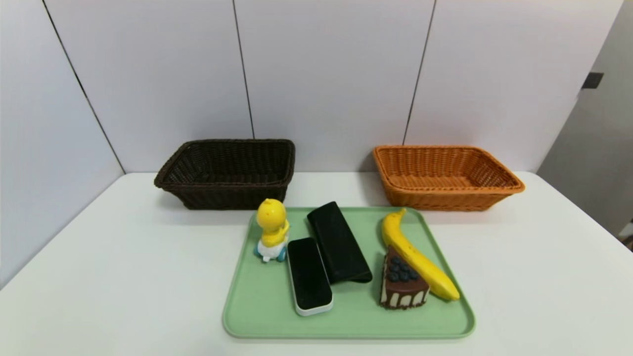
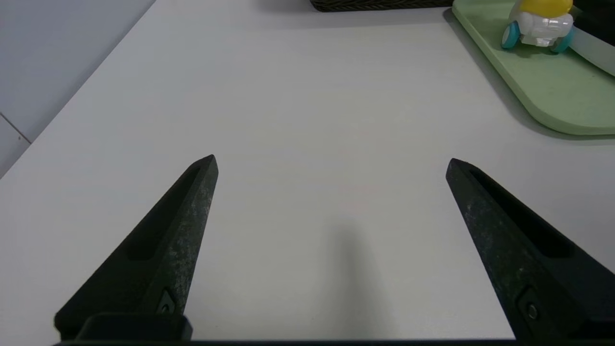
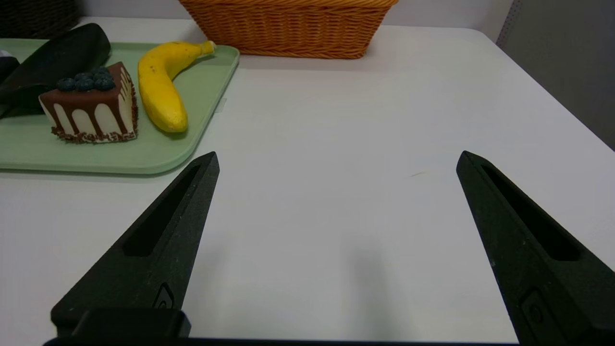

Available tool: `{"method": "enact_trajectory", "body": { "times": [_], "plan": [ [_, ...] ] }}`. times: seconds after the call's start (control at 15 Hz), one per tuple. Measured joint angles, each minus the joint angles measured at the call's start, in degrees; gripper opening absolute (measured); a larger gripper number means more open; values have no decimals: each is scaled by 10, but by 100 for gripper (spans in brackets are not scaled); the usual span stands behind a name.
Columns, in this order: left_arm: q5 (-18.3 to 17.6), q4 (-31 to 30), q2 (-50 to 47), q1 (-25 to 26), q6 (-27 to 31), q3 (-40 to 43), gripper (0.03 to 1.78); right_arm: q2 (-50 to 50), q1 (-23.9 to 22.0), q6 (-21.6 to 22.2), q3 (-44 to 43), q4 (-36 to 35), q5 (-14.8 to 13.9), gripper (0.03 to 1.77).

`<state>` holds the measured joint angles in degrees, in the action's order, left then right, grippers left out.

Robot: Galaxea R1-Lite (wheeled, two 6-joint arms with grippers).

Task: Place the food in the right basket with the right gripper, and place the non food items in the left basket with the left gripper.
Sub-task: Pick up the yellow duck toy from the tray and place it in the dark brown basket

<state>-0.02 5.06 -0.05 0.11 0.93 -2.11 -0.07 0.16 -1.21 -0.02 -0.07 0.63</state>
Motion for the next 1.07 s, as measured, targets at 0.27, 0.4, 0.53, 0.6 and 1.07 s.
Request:
{"method": "enact_trajectory", "body": {
  "times": [0.27,0.4,0.53,0.6,1.07],
  "plan": [
    [0,0,0,0,0,0,169,0,0,3,0,0,0,171],
    [-3,0,0,0,5,0,169,0,0,4,0,0,0,171],
    [-4,0,0,0,5,0,169,0,0,5,0,0,0,171],
    [-5,0,0,0,4,0,169,0,0,5,0,0,-1,171],
    [-6,1,0,0,5,-1,169,0,0,5,-2,6,-5,171]
  ]
}}
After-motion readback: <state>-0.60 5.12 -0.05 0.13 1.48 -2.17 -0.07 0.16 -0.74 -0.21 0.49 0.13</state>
